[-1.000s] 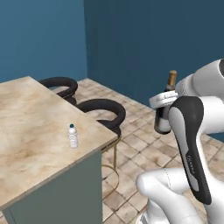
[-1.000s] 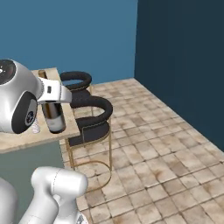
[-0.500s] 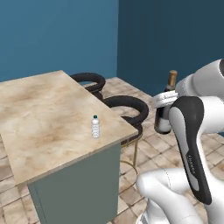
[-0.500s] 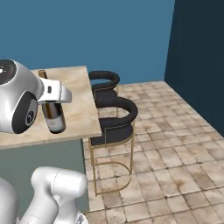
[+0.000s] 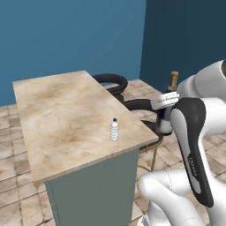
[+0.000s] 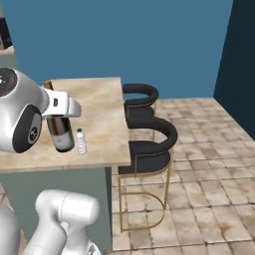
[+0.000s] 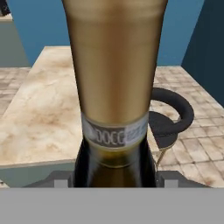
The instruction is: Move the drinks to the dining counter.
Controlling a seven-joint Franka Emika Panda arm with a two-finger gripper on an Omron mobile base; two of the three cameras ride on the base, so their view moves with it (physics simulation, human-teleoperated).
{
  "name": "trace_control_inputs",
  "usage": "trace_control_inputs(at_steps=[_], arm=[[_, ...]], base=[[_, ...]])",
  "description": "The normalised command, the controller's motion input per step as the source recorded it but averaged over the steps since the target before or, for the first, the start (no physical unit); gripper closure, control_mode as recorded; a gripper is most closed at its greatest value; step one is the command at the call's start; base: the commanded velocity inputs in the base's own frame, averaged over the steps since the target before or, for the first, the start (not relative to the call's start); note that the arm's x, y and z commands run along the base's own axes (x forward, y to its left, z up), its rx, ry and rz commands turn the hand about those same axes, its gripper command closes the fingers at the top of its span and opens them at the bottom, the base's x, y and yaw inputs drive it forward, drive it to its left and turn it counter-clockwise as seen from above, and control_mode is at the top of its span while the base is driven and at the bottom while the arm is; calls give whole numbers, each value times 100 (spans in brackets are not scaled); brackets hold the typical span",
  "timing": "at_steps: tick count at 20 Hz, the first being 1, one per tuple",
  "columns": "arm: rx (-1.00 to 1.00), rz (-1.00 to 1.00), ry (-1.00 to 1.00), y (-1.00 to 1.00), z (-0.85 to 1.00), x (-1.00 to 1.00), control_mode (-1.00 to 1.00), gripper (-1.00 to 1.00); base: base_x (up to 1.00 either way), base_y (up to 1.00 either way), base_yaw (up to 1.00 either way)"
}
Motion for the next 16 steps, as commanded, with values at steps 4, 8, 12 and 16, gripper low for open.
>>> trace_control_inputs(at_steps=[4,8,12,16], arm=[[0,0,0,0,0,0,100,100],[0,0,0,0,0,0,100,100],[0,0,0,0,0,0,100,100],[0,0,0,0,0,0,100,100]], base=[[62,-16,22],[43,-20,20],[6,-32,19],[0,-41,19]])
